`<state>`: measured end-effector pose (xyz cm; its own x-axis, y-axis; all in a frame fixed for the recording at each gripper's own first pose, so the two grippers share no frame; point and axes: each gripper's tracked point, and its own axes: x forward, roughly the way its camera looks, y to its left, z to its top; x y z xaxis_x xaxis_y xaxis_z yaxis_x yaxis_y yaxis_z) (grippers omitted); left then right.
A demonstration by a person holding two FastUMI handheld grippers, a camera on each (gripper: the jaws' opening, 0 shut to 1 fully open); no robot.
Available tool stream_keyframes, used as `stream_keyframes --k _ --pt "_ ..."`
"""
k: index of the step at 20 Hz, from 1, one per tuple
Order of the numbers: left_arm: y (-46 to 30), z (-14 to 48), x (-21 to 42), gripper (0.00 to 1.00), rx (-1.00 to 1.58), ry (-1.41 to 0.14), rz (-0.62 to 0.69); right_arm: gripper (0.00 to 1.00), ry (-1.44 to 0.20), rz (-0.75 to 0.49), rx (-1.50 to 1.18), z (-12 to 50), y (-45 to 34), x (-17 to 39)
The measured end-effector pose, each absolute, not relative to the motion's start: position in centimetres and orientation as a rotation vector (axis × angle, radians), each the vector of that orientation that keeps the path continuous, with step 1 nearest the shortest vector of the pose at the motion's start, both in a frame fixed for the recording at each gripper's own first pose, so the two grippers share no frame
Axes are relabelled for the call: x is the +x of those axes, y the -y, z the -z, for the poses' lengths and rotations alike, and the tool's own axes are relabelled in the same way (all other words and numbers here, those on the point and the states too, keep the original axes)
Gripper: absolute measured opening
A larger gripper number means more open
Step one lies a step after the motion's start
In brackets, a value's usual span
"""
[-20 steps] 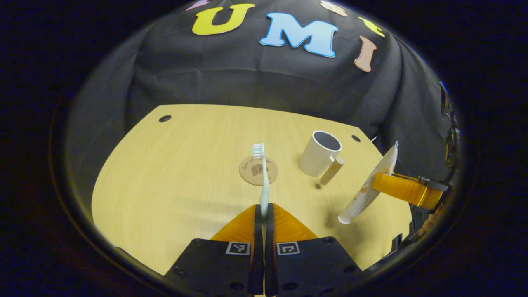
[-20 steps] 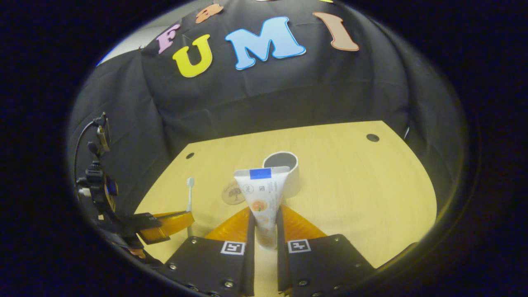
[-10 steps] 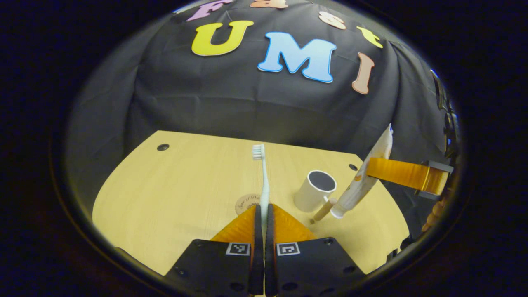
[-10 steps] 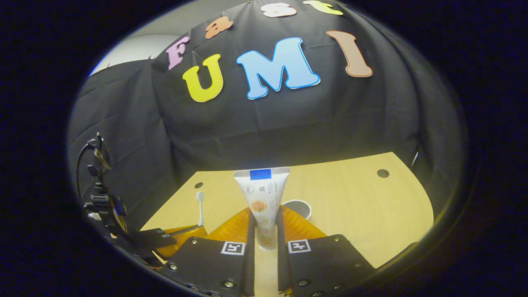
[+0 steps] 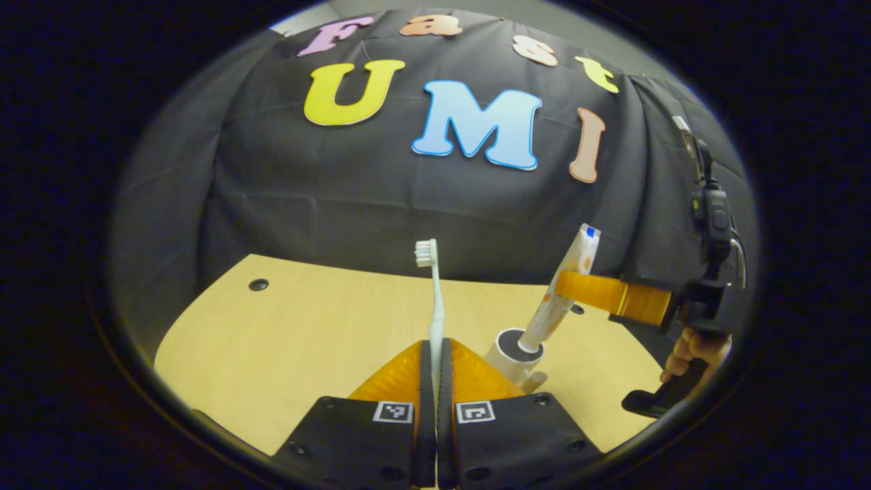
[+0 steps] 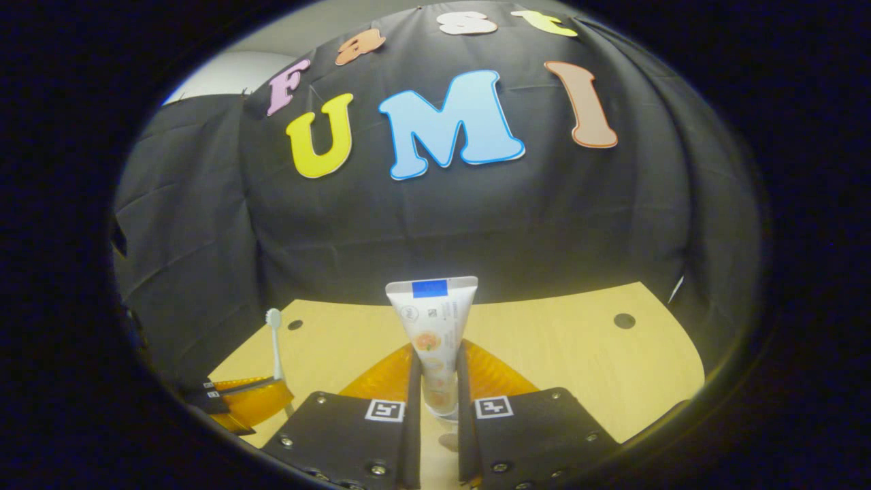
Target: Put the toothbrush and toothpaste on the desktop into the cup, then pick up the cup and place it on the coaster on the desktop.
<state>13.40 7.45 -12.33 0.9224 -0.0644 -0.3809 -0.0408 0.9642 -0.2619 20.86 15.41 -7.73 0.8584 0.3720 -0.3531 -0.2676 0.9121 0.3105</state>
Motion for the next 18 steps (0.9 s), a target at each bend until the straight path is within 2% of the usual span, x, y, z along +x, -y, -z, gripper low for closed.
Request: stream_keyframes --k 10,11,13,18 --pt "-7.9 11.5 13.1 0.09 -0.263 -0.383 0.002 0.23 -0.603 -0.336 0.141 15.4 -16.6 21.9" --pt "-8.0 11.5 13.0 0.09 -0.264 -0.382 -0.001 0.27 -0.619 -0.332 0.128 15.8 -16.7 21.9" --pt "-8.0 11.5 13.1 0.09 -0.267 -0.381 -0.002 0.23 -0.650 -0.327 0.114 16.6 -16.8 22.0" --pt "-7.4 11.9 13.4 0.09 -0.287 -0.388 0.006 0.27 -0.705 -0.334 0.077 18.1 -16.3 21.4"
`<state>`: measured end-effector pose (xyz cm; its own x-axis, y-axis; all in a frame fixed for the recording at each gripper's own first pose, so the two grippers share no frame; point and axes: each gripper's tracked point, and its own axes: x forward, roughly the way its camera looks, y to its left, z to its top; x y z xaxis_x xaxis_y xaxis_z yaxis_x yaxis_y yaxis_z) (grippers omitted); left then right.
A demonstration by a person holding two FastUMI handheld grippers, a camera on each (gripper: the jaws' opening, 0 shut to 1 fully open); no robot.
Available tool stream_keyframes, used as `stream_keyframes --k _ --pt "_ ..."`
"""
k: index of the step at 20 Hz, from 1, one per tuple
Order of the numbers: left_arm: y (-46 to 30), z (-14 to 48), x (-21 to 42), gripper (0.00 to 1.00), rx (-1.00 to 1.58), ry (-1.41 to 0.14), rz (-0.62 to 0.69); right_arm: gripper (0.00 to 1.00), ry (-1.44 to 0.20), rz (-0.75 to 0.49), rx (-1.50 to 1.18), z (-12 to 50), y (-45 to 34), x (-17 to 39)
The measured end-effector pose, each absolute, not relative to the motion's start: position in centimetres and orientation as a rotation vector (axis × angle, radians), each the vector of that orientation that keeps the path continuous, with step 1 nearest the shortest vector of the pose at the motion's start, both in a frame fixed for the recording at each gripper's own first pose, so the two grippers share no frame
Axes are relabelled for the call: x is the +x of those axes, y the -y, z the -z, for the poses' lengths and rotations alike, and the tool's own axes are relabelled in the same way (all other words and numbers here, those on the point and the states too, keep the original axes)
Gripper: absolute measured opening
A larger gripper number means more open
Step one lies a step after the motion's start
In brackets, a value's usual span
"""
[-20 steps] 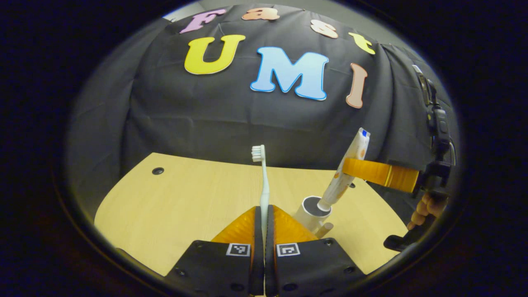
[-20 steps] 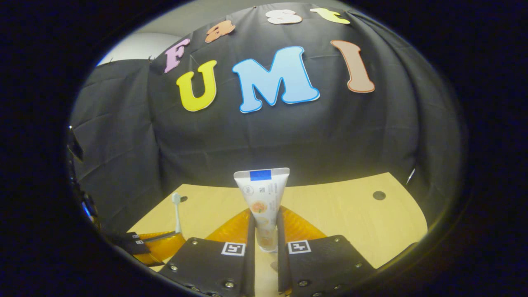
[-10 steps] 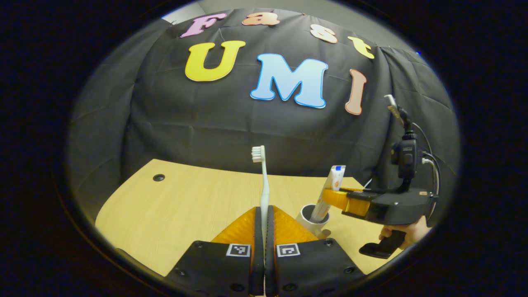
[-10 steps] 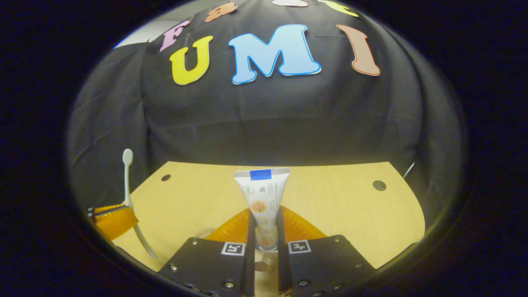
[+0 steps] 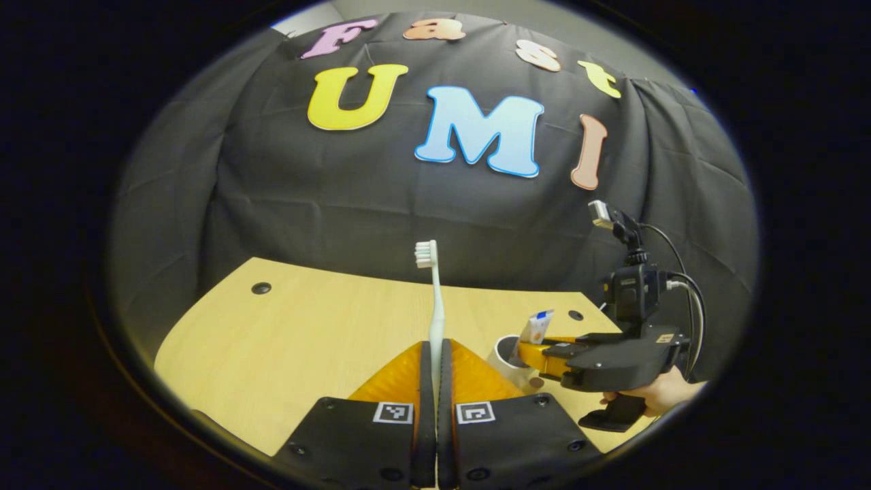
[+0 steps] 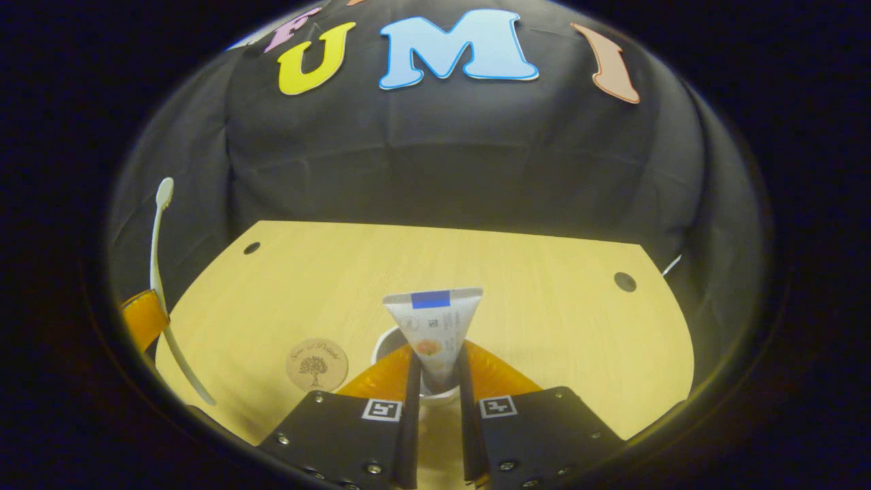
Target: Put the toothbrush and toothpaste on the desktop into the cup, then pick up the cup and place it on the coaster on the desktop.
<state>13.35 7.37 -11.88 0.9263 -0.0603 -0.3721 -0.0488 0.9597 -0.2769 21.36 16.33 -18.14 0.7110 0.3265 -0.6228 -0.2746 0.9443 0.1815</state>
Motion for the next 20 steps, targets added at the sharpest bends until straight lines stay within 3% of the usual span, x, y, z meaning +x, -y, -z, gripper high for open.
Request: stream_keyframes --k 1,3,9,12,14,20 --pt "-7.2 11.9 13.6 0.09 -0.293 -0.387 0.009 0.31 -0.694 -0.334 0.068 18.1 -16.2 21.6" --pt "-6.9 12.1 13.9 0.09 -0.301 -0.384 0.014 0.32 -0.679 -0.332 0.047 17.7 -16.0 21.4" --pt "-5.9 12.0 15.9 0.09 -0.321 -0.349 0.047 0.65 -0.596 -0.359 0.042 14.2 -15.6 20.5" --pt "-5.1 11.9 16.9 0.09 -0.336 -0.330 0.074 0.69 -0.527 -0.352 0.063 11.2 -14.6 20.2" --pt "-4.5 11.4 17.9 0.09 -0.353 -0.294 0.092 0.80 -0.469 -0.336 0.075 9.2 -13.7 19.6" --pt "-2.3 9.9 20.6 0.08 -0.374 -0.210 0.153 0.80 -0.361 -0.267 0.065 5.2 -10.2 17.1"
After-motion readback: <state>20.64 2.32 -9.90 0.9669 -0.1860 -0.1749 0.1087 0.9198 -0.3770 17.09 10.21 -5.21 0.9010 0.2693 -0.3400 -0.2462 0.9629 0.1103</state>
